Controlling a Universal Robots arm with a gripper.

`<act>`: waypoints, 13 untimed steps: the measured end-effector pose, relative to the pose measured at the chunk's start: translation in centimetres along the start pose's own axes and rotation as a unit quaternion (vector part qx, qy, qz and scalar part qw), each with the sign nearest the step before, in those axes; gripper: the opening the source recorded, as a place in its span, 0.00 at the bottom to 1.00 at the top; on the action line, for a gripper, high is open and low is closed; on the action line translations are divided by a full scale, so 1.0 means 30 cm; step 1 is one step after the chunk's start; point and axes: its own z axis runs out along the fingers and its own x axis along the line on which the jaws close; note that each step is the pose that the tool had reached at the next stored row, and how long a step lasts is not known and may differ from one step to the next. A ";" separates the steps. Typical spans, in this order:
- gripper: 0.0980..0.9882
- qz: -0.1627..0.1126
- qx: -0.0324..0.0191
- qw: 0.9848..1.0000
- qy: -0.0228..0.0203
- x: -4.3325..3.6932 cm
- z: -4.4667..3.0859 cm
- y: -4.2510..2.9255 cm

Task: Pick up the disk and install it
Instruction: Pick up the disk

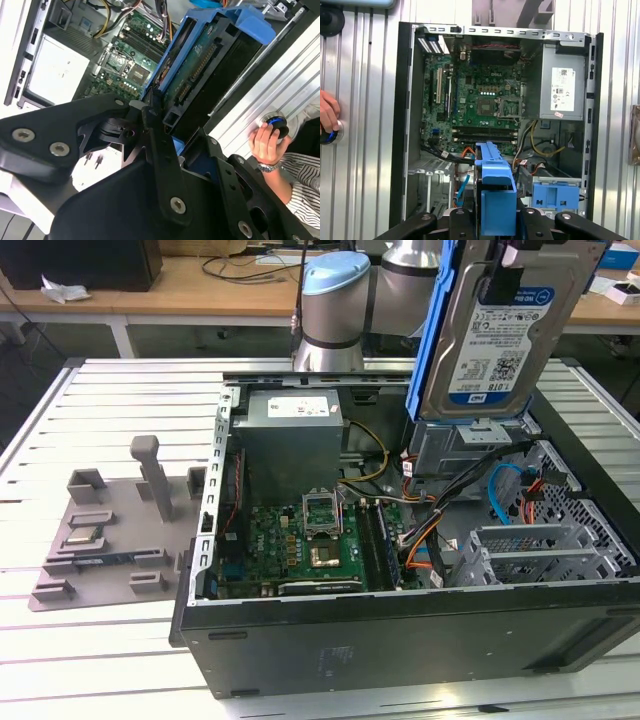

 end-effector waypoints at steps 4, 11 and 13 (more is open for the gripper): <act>0.30 0.000 0.000 1.000 0.000 0.032 0.002 0.002; 0.30 0.000 0.000 1.000 0.000 0.082 0.004 0.004; 0.30 0.000 0.000 1.000 0.000 0.096 0.005 0.005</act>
